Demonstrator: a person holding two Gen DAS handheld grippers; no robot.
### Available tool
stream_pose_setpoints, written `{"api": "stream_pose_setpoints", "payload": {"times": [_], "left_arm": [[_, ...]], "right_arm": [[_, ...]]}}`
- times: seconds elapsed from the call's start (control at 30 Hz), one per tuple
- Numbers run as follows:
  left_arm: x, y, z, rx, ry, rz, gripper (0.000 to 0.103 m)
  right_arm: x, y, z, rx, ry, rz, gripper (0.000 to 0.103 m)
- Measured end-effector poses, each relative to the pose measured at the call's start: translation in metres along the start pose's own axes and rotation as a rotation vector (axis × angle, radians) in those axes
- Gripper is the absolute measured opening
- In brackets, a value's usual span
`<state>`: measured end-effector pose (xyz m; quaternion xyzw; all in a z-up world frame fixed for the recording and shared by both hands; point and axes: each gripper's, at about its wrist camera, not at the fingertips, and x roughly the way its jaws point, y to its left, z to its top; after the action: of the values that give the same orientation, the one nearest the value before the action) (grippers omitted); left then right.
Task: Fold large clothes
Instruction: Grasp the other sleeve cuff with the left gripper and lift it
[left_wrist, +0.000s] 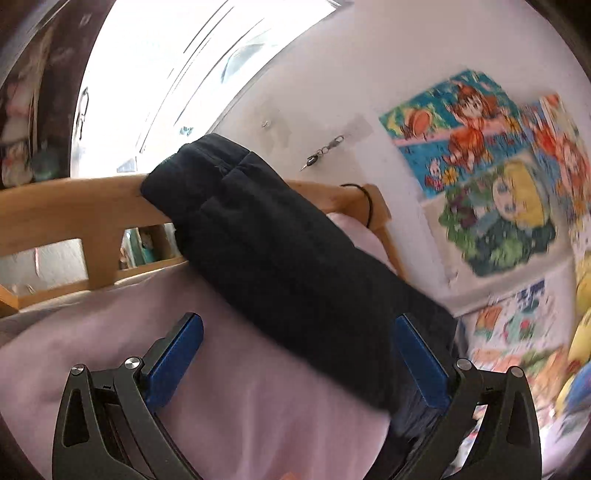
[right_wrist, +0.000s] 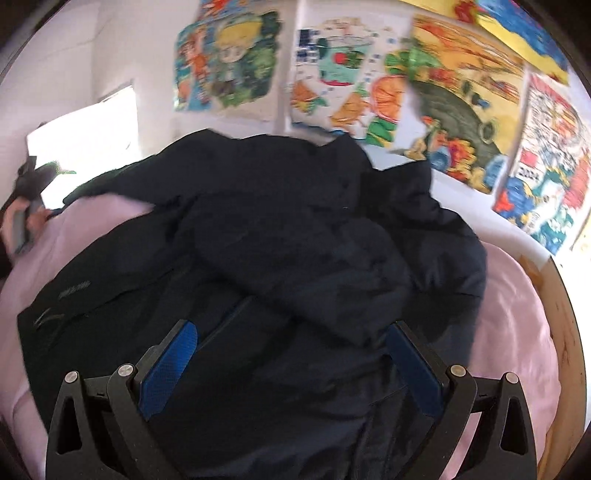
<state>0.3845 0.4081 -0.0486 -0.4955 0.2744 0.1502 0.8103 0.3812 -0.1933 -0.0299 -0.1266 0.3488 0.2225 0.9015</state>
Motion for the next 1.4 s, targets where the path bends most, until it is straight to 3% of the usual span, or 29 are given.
{"api": "stream_pose_setpoints", "payload": {"times": [0.13,0.27,0.33,0.4,0.5,0.7,1.0,1.17,1.4], "left_arm": [[0.009,0.005,0.006,-0.072,-0.021,0.038,0.1],[0.013,0.012,0.011,-0.118,-0.043,0.092,0.063],[0.013,0.012,0.01,-0.124,-0.074,0.077,0.05],[0.008,0.012,0.01,-0.118,-0.104,0.067,0.031],[-0.001,0.006,0.011,-0.083,-0.16,0.065,0.018],[-0.01,-0.026,0.014,0.017,-0.259,0.053,0.009],[-0.05,-0.147,-0.002,0.43,-0.382,-0.092,0.006],[-0.077,-0.239,-0.054,0.749,-0.43,-0.193,0.006],[-0.081,-0.333,-0.128,0.981,-0.401,-0.321,0.006]], "right_arm": [[-0.003,0.005,-0.005,0.011,0.001,0.002,0.103],[-0.001,0.002,-0.011,0.05,0.017,0.005,0.103],[0.001,0.0,-0.014,0.064,0.026,0.008,0.103],[0.001,-0.001,-0.016,0.069,0.027,0.006,0.103],[0.0,-0.004,-0.016,0.074,0.013,-0.008,0.103],[-0.003,-0.013,-0.016,0.1,-0.002,-0.025,0.103],[-0.017,-0.023,-0.011,0.123,-0.061,-0.062,0.103],[-0.03,-0.045,-0.006,0.189,-0.113,-0.087,0.103],[-0.051,-0.081,-0.006,0.305,-0.182,-0.107,0.103]]}}
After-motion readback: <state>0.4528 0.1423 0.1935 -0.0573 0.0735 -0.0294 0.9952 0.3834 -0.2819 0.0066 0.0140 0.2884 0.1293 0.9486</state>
